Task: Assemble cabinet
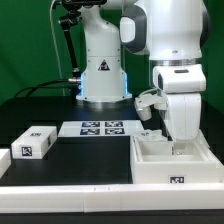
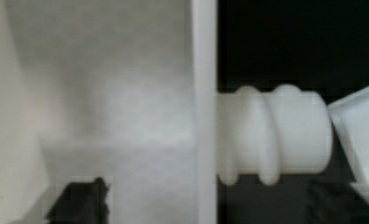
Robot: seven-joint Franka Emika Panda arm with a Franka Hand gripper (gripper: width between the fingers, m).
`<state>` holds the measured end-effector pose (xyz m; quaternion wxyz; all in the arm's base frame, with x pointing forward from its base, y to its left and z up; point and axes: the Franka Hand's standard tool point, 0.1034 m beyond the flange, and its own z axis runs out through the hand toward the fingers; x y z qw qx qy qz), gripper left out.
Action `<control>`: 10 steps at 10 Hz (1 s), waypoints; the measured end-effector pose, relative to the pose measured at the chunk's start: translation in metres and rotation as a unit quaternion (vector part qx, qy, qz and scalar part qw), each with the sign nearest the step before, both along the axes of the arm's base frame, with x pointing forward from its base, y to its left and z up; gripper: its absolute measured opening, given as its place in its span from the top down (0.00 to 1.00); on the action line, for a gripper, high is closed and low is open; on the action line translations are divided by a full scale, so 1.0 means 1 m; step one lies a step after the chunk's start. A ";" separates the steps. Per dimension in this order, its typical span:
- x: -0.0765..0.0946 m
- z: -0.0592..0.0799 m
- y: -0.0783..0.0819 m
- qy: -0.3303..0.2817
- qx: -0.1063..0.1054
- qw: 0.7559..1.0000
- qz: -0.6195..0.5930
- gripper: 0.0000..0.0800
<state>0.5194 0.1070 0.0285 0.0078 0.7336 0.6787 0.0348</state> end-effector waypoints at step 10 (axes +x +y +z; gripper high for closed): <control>-0.043 0.033 0.008 -0.021 0.008 0.998 -0.050 0.00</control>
Offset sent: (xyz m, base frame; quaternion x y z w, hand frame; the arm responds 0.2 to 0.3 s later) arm -0.0322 0.0064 0.0314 -0.0052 0.0137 0.0410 0.9991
